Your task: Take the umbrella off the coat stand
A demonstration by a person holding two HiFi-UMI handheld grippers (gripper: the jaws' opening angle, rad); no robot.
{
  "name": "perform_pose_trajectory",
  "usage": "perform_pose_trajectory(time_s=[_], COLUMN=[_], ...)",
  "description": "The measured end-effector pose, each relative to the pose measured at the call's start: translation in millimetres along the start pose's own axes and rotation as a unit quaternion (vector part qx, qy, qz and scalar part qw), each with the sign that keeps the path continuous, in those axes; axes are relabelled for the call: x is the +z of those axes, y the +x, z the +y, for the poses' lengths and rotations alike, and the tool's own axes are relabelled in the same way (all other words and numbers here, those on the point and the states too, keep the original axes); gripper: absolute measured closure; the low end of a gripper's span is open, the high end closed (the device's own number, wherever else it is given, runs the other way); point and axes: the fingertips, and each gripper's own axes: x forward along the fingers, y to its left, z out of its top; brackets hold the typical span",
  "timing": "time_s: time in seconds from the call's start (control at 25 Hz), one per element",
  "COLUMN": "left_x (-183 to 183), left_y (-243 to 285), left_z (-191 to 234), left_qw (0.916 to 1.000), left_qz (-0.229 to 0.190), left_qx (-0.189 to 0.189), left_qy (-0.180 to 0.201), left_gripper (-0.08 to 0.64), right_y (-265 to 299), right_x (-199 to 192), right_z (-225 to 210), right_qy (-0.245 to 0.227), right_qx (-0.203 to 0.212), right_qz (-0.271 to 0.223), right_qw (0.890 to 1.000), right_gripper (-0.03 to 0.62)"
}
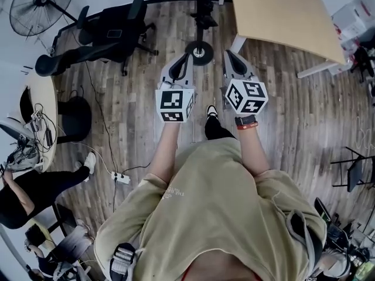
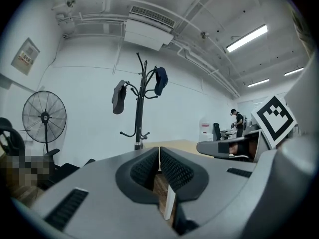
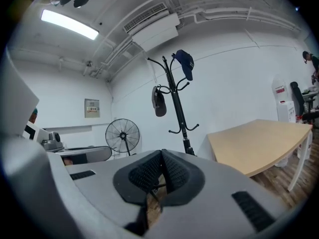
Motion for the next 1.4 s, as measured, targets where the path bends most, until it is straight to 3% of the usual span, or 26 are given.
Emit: perform_pose_trajectory(time_s=[0.52, 0.92, 1.4], left_x=[5.8, 18.6, -11.4], left_y=[103.8, 195.1, 246.5], left_z=[25.6, 14.4, 14.6], left_qw=[0.9999, 1.0000, 0.9998], left_qz=[0.005, 0.000, 0.009], left_qx=[0.005, 0.007, 0.019], left_qy=[-0.010, 0.005, 0.003], left_gripper=[0.534, 0.534, 0.534], right_y=[89.7, 145.6, 184.9], right_x=[28.7, 61.2, 38.3], right_z=[-49.5, -117.7, -164.4], right_qy=[-0.003, -0.010, -0.030], right_qx=[0.021, 0.043, 0.058], right_qz=[0.002, -0.006, 0.008], right_qw=[1.000, 0.999, 0.998], right_gripper=[0.577, 0.577, 0.577])
